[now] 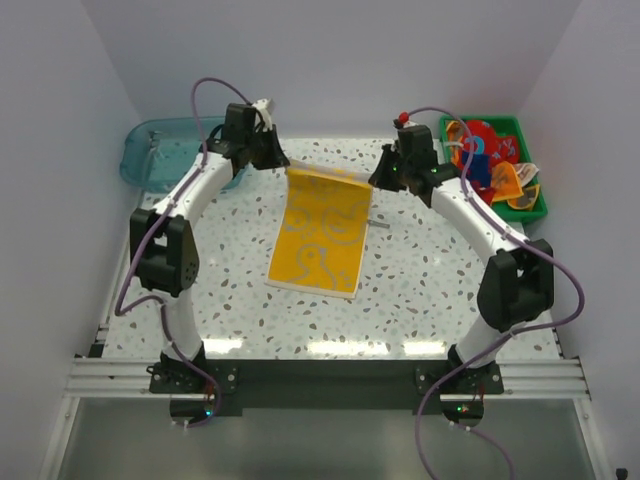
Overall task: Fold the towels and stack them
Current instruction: Fold the towel
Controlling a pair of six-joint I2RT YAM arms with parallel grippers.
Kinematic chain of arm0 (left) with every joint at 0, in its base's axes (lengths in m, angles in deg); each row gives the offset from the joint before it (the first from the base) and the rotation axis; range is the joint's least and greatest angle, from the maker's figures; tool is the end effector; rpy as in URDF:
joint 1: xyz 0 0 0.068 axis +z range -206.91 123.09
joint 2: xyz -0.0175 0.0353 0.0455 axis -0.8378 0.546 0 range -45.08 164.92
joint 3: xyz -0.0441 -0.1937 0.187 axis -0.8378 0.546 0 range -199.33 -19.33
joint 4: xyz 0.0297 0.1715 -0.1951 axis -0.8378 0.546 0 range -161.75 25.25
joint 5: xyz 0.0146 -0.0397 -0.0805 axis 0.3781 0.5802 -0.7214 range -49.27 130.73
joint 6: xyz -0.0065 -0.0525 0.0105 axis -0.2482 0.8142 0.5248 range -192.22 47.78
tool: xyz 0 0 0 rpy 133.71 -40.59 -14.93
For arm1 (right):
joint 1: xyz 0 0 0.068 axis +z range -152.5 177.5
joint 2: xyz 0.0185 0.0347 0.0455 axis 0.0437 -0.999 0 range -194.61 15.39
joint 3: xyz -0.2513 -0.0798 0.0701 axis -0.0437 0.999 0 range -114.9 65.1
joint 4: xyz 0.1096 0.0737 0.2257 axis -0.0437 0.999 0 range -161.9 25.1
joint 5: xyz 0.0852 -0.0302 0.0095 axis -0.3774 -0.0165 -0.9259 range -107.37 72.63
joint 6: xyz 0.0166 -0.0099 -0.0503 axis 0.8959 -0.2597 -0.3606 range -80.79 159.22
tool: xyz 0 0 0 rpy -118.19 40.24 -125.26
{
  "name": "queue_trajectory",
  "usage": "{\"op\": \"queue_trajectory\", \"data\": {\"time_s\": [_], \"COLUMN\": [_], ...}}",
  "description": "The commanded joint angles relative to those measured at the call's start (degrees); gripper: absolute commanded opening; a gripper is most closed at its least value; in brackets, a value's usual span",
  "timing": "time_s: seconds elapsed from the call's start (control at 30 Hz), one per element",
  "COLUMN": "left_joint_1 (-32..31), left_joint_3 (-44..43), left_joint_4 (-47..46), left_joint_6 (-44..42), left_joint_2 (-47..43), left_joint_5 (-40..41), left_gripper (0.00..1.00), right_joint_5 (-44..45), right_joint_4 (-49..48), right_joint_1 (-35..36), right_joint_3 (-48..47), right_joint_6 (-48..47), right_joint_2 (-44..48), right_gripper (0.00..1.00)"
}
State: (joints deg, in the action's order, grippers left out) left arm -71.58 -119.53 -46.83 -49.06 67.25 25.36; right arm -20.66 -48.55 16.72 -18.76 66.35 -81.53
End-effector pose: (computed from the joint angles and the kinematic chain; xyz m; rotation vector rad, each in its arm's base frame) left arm 0.4417 -0.1254 0.2995 -0.0158 2.2714 -0.6550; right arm 0.3697 0.1311 0.3136 0.1227 2.2498 0.5072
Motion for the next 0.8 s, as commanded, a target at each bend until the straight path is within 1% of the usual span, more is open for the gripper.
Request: {"op": "queue_trajectory", "data": {"time_s": [0.0, 0.07, 0.1, 0.17, 0.2, 0.33, 0.37, 0.4, 0.47, 0.5, 0.6, 0.77], "left_joint_1": [1.3, 1.3, 1.3, 1.2, 1.2, 1.2, 1.2, 1.2, 1.2, 1.2, 1.2, 1.1], "left_joint_3": [3.4, 9.0, 13.7, 18.4, 22.5, 31.6, 33.5, 37.3, 41.1, 44.4, 49.8, 52.7], "left_joint_4": [6.1, 6.8, 6.6, 6.1, 5.6, 5.5, 5.5, 4.6, 3.4, 1.7, -2.0, -4.5], "left_joint_6": [-2.3, -2.6, -2.6, -3.1, -3.4, -5.1, -5.7, -5.8, -5.0, -4.6, -3.4, -3.4], "left_joint_2": [-5.1, -7.6, -10.6, -13.8, -16.5, -21.4, -22.1, -23.5, -24.8, -25.9, -27.3, -26.1], "left_joint_5": [0.6, 0.1, -0.4, -0.4, -0.3, -0.7, -0.4, -0.1, 1.0, 1.1, 1.9, 2.6], "left_gripper": [0.0, 0.0, 0.0, 0.0, 0.0, 0.0, 0.0, 0.0, 0.0, 0.0, 0.0, 0.0], "right_joint_5": [-1.5, -4.5, -5.9, -8.0, -8.2, -7.0, -5.9, -5.0, -4.6, -4.5, -2.8, -1.4], "right_joint_4": [4.1, 3.9, 3.5, 3.4, 3.2, 1.7, 1.2, -0.3, -2.9, -6.0, -11.1, -16.8], "right_joint_1": [-0.7, -0.6, -0.5, 0.3, 0.7, 4.5, 6.9, 8.1, 11.1, 11.7, 13.9, 15.2], "right_joint_3": [5.5, 10.3, 12.1, 17.0, 18.4, 26.2, 29.3, 30.9, 36.1, 37.9, 43.3, 49.0], "right_joint_6": [1.5, 2.4, 3.3, 4.0, 4.4, 6.1, 7.2, 8.0, 11.2, 12.2, 15.0, 15.8], "right_joint_2": [5.4, 8.2, 9.5, 12.8, 14.0, 19.3, 20.0, 21.3, 22.0, 22.3, 21.9, 19.6], "right_gripper": [0.0, 0.0, 0.0, 0.0, 0.0, 0.0, 0.01, 0.01, 0.04, 0.04, 0.04, 0.05]}}
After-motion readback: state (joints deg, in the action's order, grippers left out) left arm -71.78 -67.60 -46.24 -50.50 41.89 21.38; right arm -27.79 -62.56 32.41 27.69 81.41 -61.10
